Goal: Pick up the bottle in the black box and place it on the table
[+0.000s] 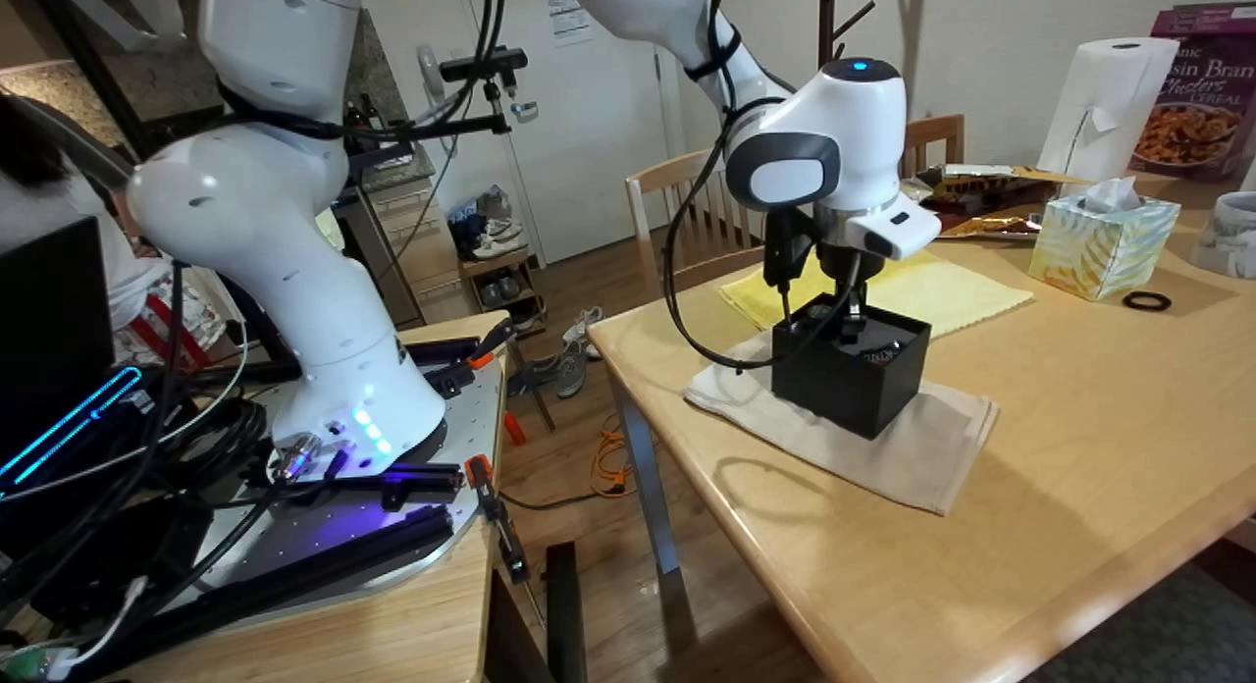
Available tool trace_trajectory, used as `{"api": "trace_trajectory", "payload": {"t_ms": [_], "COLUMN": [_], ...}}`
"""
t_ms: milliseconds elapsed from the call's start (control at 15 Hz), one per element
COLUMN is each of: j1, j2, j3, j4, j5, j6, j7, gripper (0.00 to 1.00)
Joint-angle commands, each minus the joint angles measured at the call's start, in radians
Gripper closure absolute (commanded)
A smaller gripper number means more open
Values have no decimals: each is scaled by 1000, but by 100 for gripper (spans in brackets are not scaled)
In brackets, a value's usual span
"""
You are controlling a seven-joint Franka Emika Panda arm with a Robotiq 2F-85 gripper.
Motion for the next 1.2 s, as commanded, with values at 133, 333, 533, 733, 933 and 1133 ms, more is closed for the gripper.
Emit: {"api": "trace_trajectory", "payload": {"t_ms": [133, 333, 533, 733, 933, 1133], "j1": [-30, -32, -36, -31, -20, -8], "j2": [-18, -49, -87, -169, -264, -339], "j3": [36, 46, 61, 67, 64, 56], "j4": [-36, -57, -80, -133, -182, -206], "j5": [22, 23, 28, 24, 19, 17], "j6": [36, 44, 37, 36, 27, 15], "j7": [-34, -44, -57, -65, -60, -53], "gripper": [100, 99, 99, 99, 99, 99]}}
